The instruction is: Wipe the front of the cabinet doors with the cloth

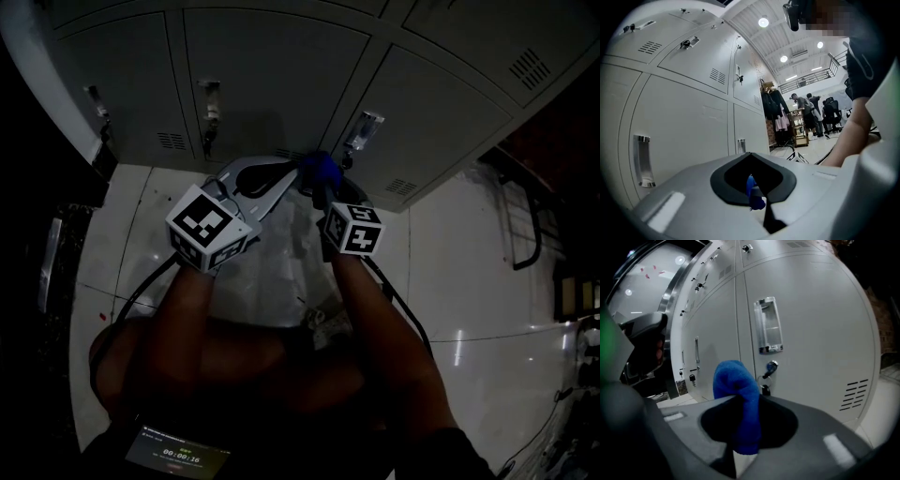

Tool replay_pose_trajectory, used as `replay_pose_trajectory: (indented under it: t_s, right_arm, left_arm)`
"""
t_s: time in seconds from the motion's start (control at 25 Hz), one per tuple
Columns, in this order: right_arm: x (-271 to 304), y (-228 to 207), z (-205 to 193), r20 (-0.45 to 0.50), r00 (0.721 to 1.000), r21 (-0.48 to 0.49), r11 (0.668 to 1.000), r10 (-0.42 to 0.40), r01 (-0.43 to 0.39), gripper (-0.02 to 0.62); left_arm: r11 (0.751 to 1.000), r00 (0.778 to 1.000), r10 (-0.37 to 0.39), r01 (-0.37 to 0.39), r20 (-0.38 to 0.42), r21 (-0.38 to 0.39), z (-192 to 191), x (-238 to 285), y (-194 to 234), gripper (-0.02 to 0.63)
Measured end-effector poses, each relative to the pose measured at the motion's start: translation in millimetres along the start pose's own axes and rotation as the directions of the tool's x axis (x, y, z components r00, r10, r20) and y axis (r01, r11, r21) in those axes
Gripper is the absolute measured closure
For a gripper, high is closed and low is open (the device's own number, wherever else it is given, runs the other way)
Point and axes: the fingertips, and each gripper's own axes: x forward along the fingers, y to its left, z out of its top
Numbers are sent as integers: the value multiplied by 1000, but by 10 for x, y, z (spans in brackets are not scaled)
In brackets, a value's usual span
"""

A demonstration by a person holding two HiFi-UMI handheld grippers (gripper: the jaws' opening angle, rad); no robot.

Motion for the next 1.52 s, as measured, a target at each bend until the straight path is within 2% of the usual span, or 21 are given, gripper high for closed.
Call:
replay_pose_trajectory:
  t_s: [0.28, 0.4, 0.56, 0.84, 1.08, 1.2, 1.32, 1.52]
  right_arm:
    - [66, -448, -118, -22, 997, 9, 997, -74, 74, 515]
    - [42, -536, -135, -31, 996, 4, 996, -85, 85, 515]
    - [-22, -694, -165, -33, 989, 3, 990, -142, 142, 515]
    - [-243, -1114, -232, -49, 972, 64, 970, -231, 233, 515]
    - [-444, -1529, -275, -48, 944, 130, 935, -326, 329, 515]
    - [-597, -1758, -311, -57, 917, 193, 897, -394, 397, 515]
    - [-746, -2038, -300, -46, 886, 214, 861, -462, 461, 515]
    - [-923, -2333, -355, -67, 847, 263, 810, -527, 524, 515]
  left_arm:
    - [1000, 1000, 13, -13, -4, -10, -1, -21, 38, 601]
    - [1000, 1000, 12, -12, -5, -11, -2, -13, 24, 601]
    - [1000, 1000, 11, -11, -4, -8, 8, -17, 18, 601]
    - [1000, 1000, 7, -7, 2, -4, 24, -19, 8, 601]
    - [1000, 1000, 6, -6, 5, -2, 23, -17, 7, 601]
    - [1000, 1000, 8, -8, 5, -6, 48, -21, 6, 601]
    - [1000, 1000, 11, -11, 8, -7, 53, -29, 17, 601]
    - [1000, 1000, 8, -8, 8, -8, 49, -21, 17, 601]
